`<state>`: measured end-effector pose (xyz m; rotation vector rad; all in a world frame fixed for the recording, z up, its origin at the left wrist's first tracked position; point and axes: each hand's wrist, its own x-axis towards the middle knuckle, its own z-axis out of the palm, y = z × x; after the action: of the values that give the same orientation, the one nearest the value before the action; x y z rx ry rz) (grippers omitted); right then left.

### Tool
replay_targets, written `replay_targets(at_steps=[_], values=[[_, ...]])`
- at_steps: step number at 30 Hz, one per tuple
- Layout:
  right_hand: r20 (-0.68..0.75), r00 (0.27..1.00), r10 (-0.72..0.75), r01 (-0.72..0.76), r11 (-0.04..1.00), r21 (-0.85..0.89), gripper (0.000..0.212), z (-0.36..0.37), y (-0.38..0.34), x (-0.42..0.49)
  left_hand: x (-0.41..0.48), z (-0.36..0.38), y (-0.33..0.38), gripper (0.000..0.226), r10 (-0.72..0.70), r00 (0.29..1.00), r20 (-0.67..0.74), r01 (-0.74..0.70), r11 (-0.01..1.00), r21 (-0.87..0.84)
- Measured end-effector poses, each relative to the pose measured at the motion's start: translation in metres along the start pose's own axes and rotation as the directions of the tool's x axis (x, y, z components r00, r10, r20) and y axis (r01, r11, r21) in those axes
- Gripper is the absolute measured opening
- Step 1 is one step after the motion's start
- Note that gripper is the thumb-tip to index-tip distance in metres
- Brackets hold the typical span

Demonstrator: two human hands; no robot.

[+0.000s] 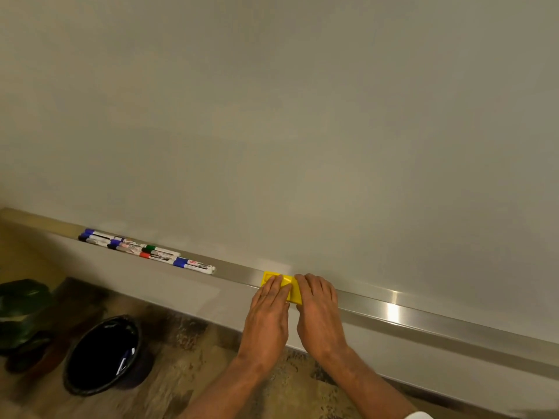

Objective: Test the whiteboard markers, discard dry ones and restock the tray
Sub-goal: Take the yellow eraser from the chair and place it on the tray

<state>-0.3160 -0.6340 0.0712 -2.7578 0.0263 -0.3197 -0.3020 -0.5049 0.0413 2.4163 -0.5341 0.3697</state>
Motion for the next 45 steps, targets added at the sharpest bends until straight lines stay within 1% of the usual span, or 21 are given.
replay_targets(at_steps=[6, 10, 14, 19, 23, 26, 28, 30, 32, 35, 37, 40, 42, 45], values=[[0.043, 0.999, -0.015, 0.015, 1.0, -0.012, 0.079, 0.047, -0.033, 0.04, 0.018, -0.002, -0.065, 0.049, -0.052, 0.998, 0.038, 0.053, 0.999, -0.008], [0.068, 0.998, -0.011, 0.012, 1.0, -0.011, 0.079, 0.078, -0.046, 0.06, 0.026, 0.002, -0.103, 0.05, -0.075, 0.993, 0.091, 0.076, 0.997, -0.005], [0.086, 0.996, 0.0, 0.002, 1.0, -0.016, 0.077, 0.107, -0.054, 0.076, 0.03, 0.007, -0.131, 0.052, -0.126, 0.979, 0.162, 0.125, 0.992, 0.012], [0.119, 0.992, 0.034, -0.03, 0.999, -0.03, 0.081, 0.142, -0.057, 0.095, 0.039, 0.013, -0.159, 0.055, -0.147, 0.963, 0.225, 0.144, 0.989, 0.029], [0.125, 0.99, 0.069, -0.064, 0.997, -0.046, 0.084, 0.163, -0.053, 0.104, 0.043, 0.023, -0.177, 0.057, -0.147, 0.946, 0.29, 0.136, 0.989, 0.056], [0.137, 0.987, 0.086, -0.08, 0.996, -0.051, 0.084, 0.175, -0.053, 0.11, 0.043, 0.032, -0.188, 0.057, -0.147, 0.942, 0.303, 0.137, 0.989, 0.055], [0.137, 0.985, 0.102, -0.095, 0.994, -0.053, 0.082, 0.182, -0.054, 0.112, 0.044, 0.038, -0.193, 0.056, -0.109, 0.953, 0.282, 0.095, 0.993, 0.065], [0.137, 0.984, 0.111, -0.106, 0.993, -0.047, 0.081, 0.188, -0.055, 0.114, 0.043, 0.044, -0.201, 0.058, -0.095, 0.949, 0.301, 0.077, 0.994, 0.072], [0.139, 0.984, 0.114, -0.108, 0.993, -0.048, 0.079, 0.193, -0.054, 0.117, 0.045, 0.048, -0.204, 0.064, -0.1, 0.947, 0.305, 0.073, 0.993, 0.098], [0.145, 0.985, 0.097, -0.089, 0.994, -0.06, 0.07, 0.2, -0.055, 0.121, 0.051, 0.049, -0.206, 0.066, -0.102, 0.942, 0.319, 0.061, 0.989, 0.134], [0.153, 0.983, 0.099, -0.088, 0.993, -0.073, 0.067, 0.204, -0.055, 0.121, 0.053, 0.05, -0.207, 0.068, -0.124, 0.92, 0.373, 0.069, 0.985, 0.158], [0.162, 0.981, 0.104, -0.091, 0.992, -0.087, 0.073, 0.209, -0.055, 0.121, 0.052, 0.053, -0.212, 0.069, -0.144, 0.896, 0.421, 0.063, 0.978, 0.199], [0.166, 0.98, 0.105, -0.091, 0.992, -0.086, 0.077, 0.211, -0.055, 0.119, 0.051, 0.058, -0.216, 0.07, -0.133, 0.901, 0.413, 0.046, 0.976, 0.215], [0.15, 0.981, 0.123, -0.111, 0.99, -0.089, 0.075, 0.212, -0.054, 0.117, 0.051, 0.061, -0.216, 0.072, -0.151, 0.891, 0.428, 0.047, 0.969, 0.243]])
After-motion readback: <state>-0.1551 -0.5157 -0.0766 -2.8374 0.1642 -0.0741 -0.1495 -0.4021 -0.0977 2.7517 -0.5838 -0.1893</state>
